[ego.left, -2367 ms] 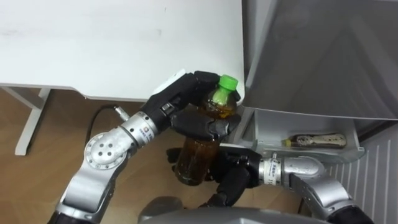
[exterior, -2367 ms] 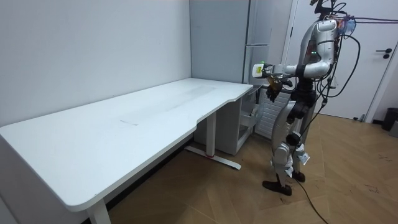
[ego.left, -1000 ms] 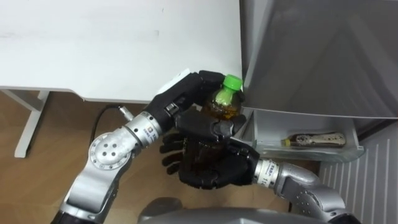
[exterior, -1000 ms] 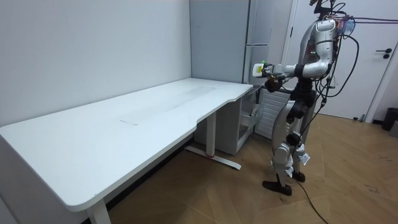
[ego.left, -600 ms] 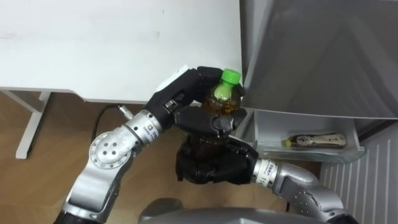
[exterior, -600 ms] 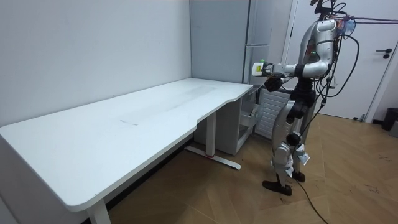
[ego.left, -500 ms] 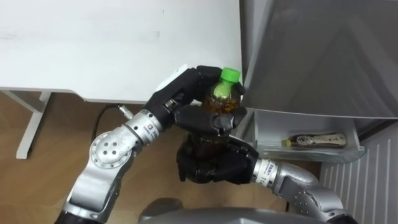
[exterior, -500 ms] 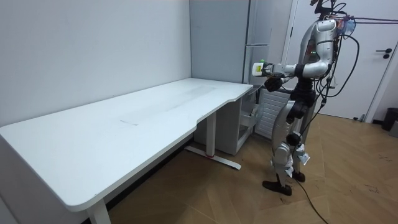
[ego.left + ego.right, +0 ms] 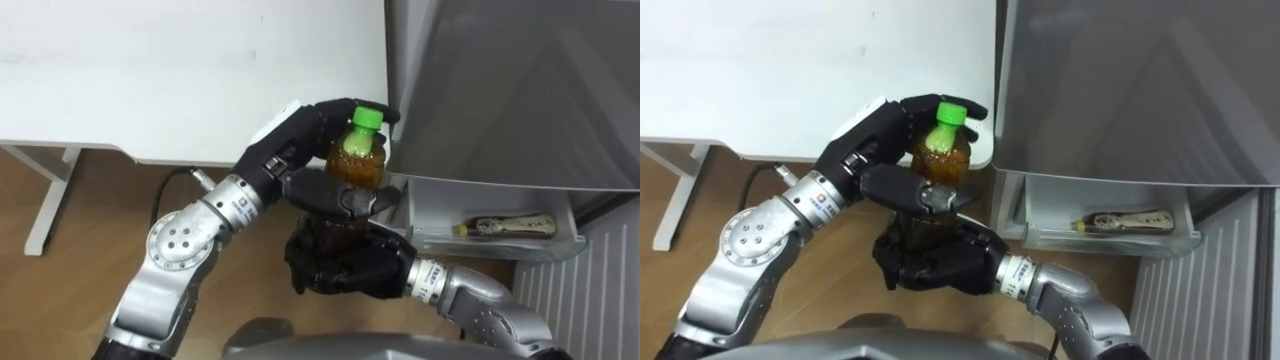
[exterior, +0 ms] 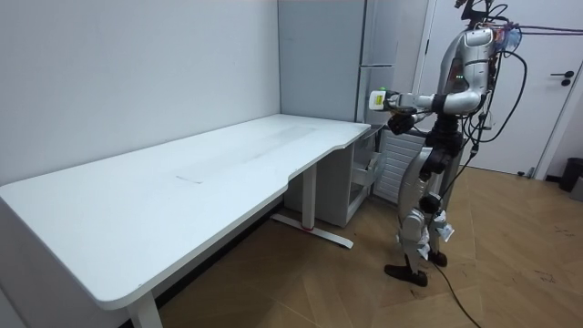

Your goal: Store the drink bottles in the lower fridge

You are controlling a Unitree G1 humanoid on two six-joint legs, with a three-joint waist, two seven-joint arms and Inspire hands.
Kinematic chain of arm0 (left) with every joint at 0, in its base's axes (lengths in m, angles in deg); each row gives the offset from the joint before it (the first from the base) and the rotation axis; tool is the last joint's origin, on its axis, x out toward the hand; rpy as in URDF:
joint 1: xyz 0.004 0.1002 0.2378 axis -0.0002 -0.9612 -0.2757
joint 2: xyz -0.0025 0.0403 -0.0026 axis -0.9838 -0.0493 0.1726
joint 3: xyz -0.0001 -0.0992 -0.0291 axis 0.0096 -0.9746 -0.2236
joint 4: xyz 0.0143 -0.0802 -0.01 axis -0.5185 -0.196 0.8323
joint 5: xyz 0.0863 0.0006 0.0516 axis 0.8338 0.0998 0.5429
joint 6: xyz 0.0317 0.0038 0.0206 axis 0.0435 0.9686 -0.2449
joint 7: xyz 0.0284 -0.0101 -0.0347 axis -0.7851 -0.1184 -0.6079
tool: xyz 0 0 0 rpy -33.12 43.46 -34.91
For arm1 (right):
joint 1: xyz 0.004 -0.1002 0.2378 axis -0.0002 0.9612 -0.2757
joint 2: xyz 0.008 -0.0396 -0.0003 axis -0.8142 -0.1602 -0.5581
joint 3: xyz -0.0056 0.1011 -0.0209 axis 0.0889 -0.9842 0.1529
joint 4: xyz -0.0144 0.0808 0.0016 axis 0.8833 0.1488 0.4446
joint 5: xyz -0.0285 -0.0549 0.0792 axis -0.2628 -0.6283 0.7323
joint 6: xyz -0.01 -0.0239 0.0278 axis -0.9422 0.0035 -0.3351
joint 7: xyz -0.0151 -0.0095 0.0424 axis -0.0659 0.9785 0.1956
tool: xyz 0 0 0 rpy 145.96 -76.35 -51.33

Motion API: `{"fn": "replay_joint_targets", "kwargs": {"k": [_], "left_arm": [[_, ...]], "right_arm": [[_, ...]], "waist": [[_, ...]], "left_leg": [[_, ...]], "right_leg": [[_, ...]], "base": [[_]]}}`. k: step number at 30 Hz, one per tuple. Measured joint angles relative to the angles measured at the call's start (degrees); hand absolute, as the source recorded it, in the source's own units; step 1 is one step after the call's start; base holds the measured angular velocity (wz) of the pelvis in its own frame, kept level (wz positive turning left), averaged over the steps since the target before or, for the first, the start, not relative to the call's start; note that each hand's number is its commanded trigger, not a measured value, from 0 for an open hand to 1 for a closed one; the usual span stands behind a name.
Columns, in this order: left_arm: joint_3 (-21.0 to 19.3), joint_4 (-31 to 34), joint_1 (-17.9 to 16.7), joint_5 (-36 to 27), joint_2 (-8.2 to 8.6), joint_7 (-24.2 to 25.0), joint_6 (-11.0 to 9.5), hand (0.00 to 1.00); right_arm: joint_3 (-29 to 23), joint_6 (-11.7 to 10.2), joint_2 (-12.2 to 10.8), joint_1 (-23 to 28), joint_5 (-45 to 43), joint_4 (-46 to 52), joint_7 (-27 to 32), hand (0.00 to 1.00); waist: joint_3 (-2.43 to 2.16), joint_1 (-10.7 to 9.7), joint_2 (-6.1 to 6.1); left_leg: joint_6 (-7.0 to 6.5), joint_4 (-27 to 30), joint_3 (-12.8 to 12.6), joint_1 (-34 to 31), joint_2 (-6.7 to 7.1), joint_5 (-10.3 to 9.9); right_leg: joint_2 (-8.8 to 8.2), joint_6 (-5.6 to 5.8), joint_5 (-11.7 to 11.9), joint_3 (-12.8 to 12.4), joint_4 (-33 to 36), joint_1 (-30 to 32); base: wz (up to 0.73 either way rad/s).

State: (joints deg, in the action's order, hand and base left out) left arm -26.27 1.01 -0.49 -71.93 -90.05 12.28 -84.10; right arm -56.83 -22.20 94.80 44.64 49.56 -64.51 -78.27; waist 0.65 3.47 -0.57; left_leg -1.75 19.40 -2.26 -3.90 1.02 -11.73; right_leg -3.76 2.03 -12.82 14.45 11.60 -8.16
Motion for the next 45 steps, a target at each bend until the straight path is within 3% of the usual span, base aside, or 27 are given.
{"fn": "replay_joint_targets", "kwargs": {"k": [6,13,17,19,21,23,27,32,37,43,45], "left_arm": [[-0.5,0.3,0.0,-0.2,-0.02,-0.5,0.0,0.00],[-1.8,1.6,0.0,-0.2,0.10,-1.5,0.0,0.00],[-2.4,2.5,0.0,-0.2,0.18,-2.4,0.0,0.00],[-4.7,5.2,0.0,-0.2,0.40,-3.5,-0.4,0.00],[-7.6,8.5,0.2,-0.8,1.69,-6.3,-2.2,0.00],[-12.8,11.7,0.9,-3.5,3.35,-11.3,-5.3,0.00],[-18.2,13.0,1.3,-5.1,4.50,-19.1,-8.4,0.00],[-25.9,13.0,1.3,-0.4,5.32,-28.5,-9.9,0.00],[-32.6,13.0,1.3,-0.8,5.41,-38.5,-12.2,0.00],[-36.6,12.8,1.3,-0.9,5.38,-49.5,-12.9,0.00],[-37.8,12.4,1.3,-3.5,5.37,-51.7,-13.0,0.00]], "right_arm": [[0.0,-0.2,-0.2,0.0,0.1,-0.1,0.0,1.00],[-1.0,-0.4,-1.3,-0.1,0.2,-0.6,0.0,1.00],[-1.7,-0.4,-1.4,0.0,0.2,-0.7,-0.1,1.00],[-2.9,-0.4,-1.6,0.1,0.2,-2.1,-0.3,1.00],[-3.5,-0.1,-1.9,0.3,0.1,-4.8,-0.3,1.00],[-4.7,0.3,-1.6,2.1,-0.7,-6.9,1.8,1.00],[-6.7,0.3,-1.3,5.1,-1.2,-6.7,4.2,1.00],[-10.9,-0.2,-1.4,5.5,-4.6,-6.8,5.6,1.00],[-11.4,-0.3,-1.3,7.5,-4.8,-7.1,6.3,1.00],[-13.3,-0.1,-1.1,9.6,-4.8,-7.2,8.9,1.00],[-13.6,0.1,-1.1,10.1,-4.8,-7.1,10.0,1.00]], "waist": [[0.06,0.2,0.07],[0.51,0.3,1.35],[0.35,0.4,1.81],[0.34,0.9,1.83],[0.33,1.5,1.82],[0.31,2.5,1.84],[0.17,3.9,1.72],[0.15,6.5,1.58],[-0.03,8.1,1.23],[0.11,9.6,1.73],[-0.10,9.7,1.81]], "left_leg": [[0.01,-0.1,0.1,0.6,0.04,0.0],[0.00,0.4,0.7,0.5,0.23,0.0],[0.00,0.5,0.7,0.4,0.20,0.0],[0.01,0.4,0.6,0.5,0.17,0.0],[0.00,0.3,0.6,0.6,0.22,0.0],[0.00,0.0,0.5,0.8,0.24,0.0],[0.03,-0.6,0.4,1.7,0.34,0.0],[0.22,-1.1,0.4,2.2,0.30,0.2],[0.27,-2.0,0.0,3.9,0.30,0.2],[0.25,-1.9,0.3,4.5,0.58,0.1],[0.25,-1.9,0.3,4.5,0.56,0.1]], "right_leg": [[0.00,0.00,0.0,0.2,-0.1,-0.8],[-0.05,0.00,0.0,1.4,-0.2,-1.1],[-0.06,-0.01,0.0,1.4,-0.2,-0.9],[-0.06,-0.02,0.0,1.4,-0.2,-1.0],[-0.10,-0.02,0.0,1.5,-0.2,-1.0],[-0.12,-0.02,0.0,1.3,-0.3,-1.0],[-0.12,-0.02,0.0,1.4,-0.9,-2.0],[-0.10,-0.02,0.0,1.4,-1.0,-2.0],[-0.15,-0.02,0.0,1.3,-1.1,-3.2],[-0.19,-0.01,0.0,1.5,-2.0,-4.5],[-0.20,-0.01,0.0,1.5,-2.0,-4.5]], "base": [[0.02],[0.04],[0.00],[0.00],[0.00],[-0.02],[0.00],[-0.01],[-0.03],[0.01],[0.00]]}}
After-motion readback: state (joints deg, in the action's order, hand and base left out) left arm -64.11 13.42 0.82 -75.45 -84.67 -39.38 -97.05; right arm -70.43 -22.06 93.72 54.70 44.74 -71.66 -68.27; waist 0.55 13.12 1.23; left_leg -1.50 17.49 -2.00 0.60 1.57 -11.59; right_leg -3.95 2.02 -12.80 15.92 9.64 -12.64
